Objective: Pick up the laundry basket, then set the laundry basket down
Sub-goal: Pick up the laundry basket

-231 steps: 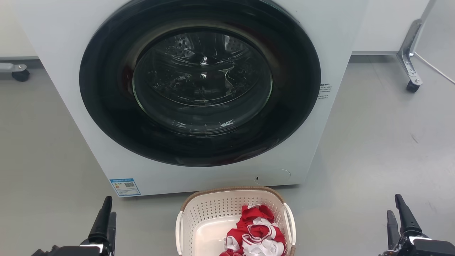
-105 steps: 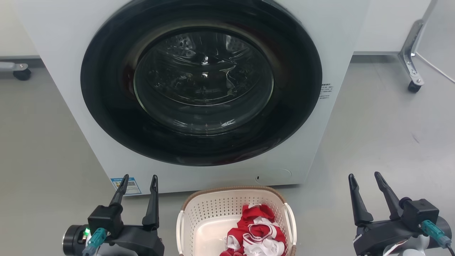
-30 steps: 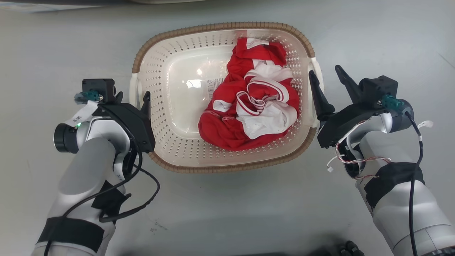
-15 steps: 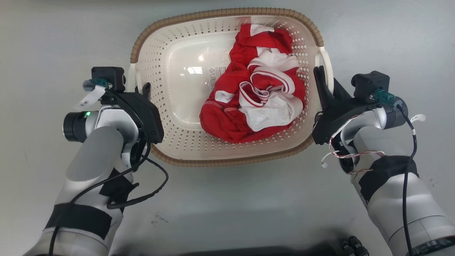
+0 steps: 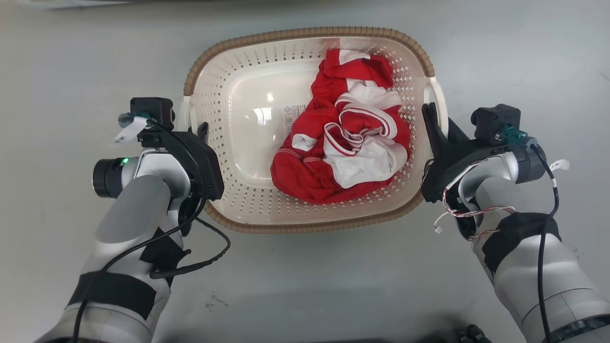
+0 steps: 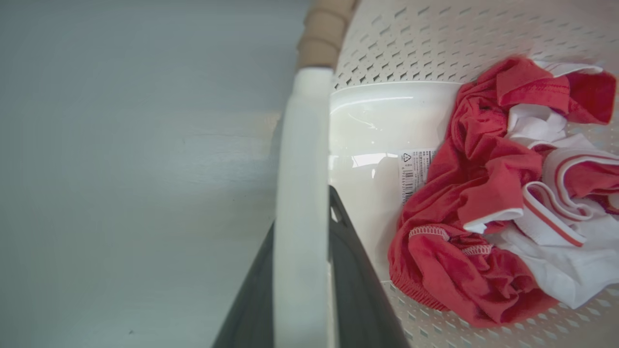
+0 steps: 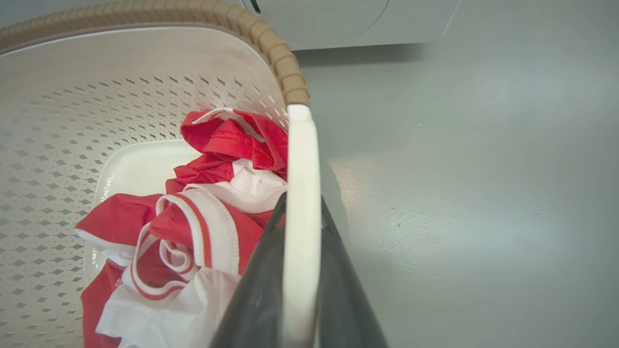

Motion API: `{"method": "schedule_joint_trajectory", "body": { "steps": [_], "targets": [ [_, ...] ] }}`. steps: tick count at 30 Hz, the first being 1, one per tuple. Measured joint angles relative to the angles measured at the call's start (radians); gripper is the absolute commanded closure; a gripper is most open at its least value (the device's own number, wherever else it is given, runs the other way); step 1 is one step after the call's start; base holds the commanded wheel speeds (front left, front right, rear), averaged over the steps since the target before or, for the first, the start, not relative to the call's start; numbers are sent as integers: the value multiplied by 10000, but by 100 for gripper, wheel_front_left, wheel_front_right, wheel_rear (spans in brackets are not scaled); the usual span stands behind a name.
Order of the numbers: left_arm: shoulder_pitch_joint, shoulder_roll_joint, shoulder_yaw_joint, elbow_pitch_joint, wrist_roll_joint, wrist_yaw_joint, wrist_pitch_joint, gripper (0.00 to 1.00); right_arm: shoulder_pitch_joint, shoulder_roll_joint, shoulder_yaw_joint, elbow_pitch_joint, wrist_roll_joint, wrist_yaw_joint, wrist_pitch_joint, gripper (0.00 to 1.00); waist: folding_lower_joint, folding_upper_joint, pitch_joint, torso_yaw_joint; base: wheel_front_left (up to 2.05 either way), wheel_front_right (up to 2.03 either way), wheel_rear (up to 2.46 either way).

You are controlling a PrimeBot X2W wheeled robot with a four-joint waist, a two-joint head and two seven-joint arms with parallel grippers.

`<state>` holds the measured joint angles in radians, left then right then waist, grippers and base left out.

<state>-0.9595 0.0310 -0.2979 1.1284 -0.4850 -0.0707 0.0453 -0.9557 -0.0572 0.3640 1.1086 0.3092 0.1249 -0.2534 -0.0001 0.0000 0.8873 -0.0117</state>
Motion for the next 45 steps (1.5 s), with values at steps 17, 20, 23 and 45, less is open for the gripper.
{"method": "schedule_joint_trajectory", "body": {
  "steps": [17,20,23,45],
  "targets": [
    [2,-261,109,1208,-685,-272,874,100,142,44,583,993,464,71,593,100,0,0,-1623,47,0,0,0],
    [53,-284,146,1300,-780,-349,1160,100,305,75,583,1112,738,73,777,100,0,0,-1996,48,0,0,0],
    [177,-305,153,1365,-817,-359,1425,100,454,77,654,1168,825,73,961,100,0,0,-2382,48,0,0,0],
    [1274,-313,150,1634,-1379,-451,3281,100,1646,136,1430,1304,1682,75,2339,100,-1,1,-5280,92,0,0,0]
  ]
}}
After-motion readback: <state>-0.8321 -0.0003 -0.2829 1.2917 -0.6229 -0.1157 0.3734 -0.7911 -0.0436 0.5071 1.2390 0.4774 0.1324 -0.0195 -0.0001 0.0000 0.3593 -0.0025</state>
